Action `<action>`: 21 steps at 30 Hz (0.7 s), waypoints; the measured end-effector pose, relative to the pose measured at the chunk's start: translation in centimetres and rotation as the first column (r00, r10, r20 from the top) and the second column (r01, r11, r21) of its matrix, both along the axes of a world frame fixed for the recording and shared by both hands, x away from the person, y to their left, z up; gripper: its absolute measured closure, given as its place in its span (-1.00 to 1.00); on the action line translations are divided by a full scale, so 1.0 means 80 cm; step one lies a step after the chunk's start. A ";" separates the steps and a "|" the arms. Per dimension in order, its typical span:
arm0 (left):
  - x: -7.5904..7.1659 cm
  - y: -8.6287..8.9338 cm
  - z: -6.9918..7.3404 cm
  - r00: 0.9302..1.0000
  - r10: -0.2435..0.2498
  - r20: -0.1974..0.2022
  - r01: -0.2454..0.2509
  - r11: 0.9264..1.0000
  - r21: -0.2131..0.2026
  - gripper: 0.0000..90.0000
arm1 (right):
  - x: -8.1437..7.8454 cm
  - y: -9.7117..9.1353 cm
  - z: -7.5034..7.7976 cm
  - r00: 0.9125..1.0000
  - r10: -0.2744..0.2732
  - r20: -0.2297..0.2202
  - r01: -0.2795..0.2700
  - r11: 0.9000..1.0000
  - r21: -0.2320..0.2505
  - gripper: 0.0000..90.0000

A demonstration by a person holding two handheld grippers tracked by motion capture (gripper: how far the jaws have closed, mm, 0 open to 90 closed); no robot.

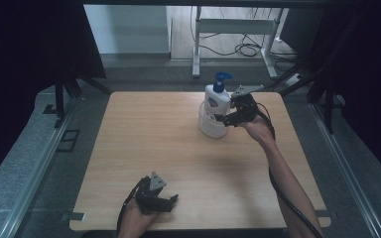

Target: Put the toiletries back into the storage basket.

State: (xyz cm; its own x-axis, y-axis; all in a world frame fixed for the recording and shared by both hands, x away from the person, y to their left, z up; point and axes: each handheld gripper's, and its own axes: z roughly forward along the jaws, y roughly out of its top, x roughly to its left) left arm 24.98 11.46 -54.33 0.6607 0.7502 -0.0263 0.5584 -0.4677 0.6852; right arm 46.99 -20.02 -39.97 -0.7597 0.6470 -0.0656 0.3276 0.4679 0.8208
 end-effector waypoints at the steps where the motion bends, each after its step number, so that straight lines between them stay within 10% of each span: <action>1: 0.000 0.000 0.000 1.000 0.000 0.000 0.000 1.000 0.000 -0.74 | -0.001 -0.001 0.000 1.000 0.000 0.000 0.000 1.000 -0.001 -0.96; 21: 0.000 0.000 0.000 1.000 0.002 0.000 -0.002 1.000 0.000 -0.74 | -0.033 -0.015 -0.001 1.000 0.014 0.001 -0.014 1.000 -0.028 -0.94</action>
State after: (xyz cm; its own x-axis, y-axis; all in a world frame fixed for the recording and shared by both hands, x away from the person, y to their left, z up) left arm 24.97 11.44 -54.32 0.6593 0.7515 -0.0258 0.5590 -0.4669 0.6852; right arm 44.37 -21.21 -40.08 -0.7685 0.6342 -0.0843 0.3203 0.4954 0.8075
